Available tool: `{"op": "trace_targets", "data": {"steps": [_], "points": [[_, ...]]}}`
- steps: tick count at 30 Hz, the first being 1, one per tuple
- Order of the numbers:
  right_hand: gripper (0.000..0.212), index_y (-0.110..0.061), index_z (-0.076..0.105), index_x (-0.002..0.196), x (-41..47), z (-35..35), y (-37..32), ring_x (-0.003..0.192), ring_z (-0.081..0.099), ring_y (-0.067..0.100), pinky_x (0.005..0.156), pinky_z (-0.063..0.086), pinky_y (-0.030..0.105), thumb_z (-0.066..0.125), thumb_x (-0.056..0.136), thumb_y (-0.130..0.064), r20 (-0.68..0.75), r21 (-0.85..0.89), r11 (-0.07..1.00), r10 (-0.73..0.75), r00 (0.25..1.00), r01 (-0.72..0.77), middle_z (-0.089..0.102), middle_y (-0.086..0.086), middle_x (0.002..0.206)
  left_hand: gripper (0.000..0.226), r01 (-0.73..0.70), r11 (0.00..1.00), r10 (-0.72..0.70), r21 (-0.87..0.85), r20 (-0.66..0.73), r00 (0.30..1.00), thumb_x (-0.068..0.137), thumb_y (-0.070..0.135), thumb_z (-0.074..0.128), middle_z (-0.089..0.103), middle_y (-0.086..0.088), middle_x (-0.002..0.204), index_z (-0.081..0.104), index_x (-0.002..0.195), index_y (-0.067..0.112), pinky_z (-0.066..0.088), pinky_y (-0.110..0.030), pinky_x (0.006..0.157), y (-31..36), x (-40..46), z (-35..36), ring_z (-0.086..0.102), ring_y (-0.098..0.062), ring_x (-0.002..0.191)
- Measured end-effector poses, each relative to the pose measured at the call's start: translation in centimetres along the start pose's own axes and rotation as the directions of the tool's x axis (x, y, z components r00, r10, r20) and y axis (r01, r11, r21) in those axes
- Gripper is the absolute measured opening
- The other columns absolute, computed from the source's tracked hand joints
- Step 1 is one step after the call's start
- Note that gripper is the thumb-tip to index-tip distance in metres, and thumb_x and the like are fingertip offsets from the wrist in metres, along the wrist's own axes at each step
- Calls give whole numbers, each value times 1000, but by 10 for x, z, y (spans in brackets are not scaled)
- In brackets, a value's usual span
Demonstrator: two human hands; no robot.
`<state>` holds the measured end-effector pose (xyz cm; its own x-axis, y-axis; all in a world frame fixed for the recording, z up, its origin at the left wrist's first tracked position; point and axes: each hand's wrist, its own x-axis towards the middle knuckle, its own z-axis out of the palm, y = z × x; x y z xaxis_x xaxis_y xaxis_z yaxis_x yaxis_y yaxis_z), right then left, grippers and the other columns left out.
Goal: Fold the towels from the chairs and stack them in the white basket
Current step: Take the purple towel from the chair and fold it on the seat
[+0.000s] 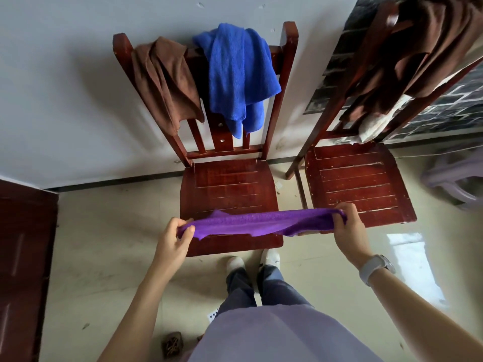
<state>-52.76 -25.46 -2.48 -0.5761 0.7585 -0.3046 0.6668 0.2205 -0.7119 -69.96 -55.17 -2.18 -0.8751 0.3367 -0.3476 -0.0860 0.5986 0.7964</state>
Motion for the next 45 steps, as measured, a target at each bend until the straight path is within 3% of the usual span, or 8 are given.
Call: {"op": "trace_targets", "data": {"steps": [5, 11, 16, 24, 29, 34, 41, 45], "points": [[16, -10, 56, 91, -9, 3, -9, 83, 50, 21, 67, 38, 11, 46, 89, 3, 137, 74, 997, -14, 991, 4, 59, 9, 85, 18, -83, 995, 83, 50, 7, 997, 91, 11, 52, 53, 6, 71, 48, 76, 19, 36, -7, 58, 3, -1, -22, 50, -9, 69], [14, 0, 63, 93, -4, 18, -11, 82, 50, 19, 64, 37, 11, 49, 90, 1, 361, -82, 994, 92, 928, -66, 59, 9, 87, 20, 14, 994, -19, 107, 48, 999, 89, 10, 54, 57, -2, 70, 54, 70, 15, 36, -17, 60, -23, 19, -38, 51, -17, 70], [14, 0, 64, 95, 38, 58, -2, 95, 58, 33, 77, 36, 27, 55, 87, -5, 232, -195, 977, 130, 964, -85, 64, 15, 92, 15, 99, 988, -88, 119, -97, 991, 91, 16, 53, 57, -12, 76, 54, 82, 3, 32, -27, 60, -42, 65, -15, 50, -25, 74], [24, -6, 66, 105, 163, 141, -10, 103, 58, 36, 82, 41, 32, 54, 89, -19, -20, -234, 972, 28, 999, -32, 67, 20, 106, 22, 91, 987, -50, 136, -280, 959, 90, 21, 55, 65, -20, 93, 62, 95, 1, 43, -35, 76, -74, 208, 39, 58, -33, 88], [28, -5, 62, 113, 225, 194, -1, 109, 56, 30, 81, 35, 22, 52, 90, -17, -65, -120, 980, 150, 987, -156, 64, 17, 115, 31, 141, 984, -106, 105, -285, 953, 92, 21, 51, 62, -17, 116, 57, 117, 3, 40, -28, 88, -99, 269, 79, 56, -30, 108], [53, -12, 35, 138, 230, 227, 38, 117, 50, 27, 100, 40, 36, 45, 87, -9, -10, -67, 976, 205, 979, -206, 46, 12, 135, 53, 304, 943, -280, 131, -177, 944, 84, 30, 54, 53, -17, 130, 44, 131, 7, 41, -42, 102, -159, 275, 98, 52, -31, 119], [21, -2, 62, 98, 140, 243, 136, 82, 56, 27, 77, 46, 37, 49, 84, -10, 84, -178, 867, 485, 870, -466, 62, 14, 87, 44, 530, 813, -498, 242, -183, 848, 88, 14, 53, 52, -29, 125, 46, 128, -4, 40, -43, 100, -243, 184, 119, 53, -40, 112], [16, -1, 60, 93, 91, 252, 165, 76, 55, 27, 71, 44, 37, 53, 84, -13, 98, -168, 797, 599, 795, -580, 60, 15, 81, 45, 566, 752, -488, 337, -292, 822, 88, 16, 55, 50, -29, 125, 47, 127, -4, 34, -44, 100, -262, 154, 126, 44, -42, 118]]}}
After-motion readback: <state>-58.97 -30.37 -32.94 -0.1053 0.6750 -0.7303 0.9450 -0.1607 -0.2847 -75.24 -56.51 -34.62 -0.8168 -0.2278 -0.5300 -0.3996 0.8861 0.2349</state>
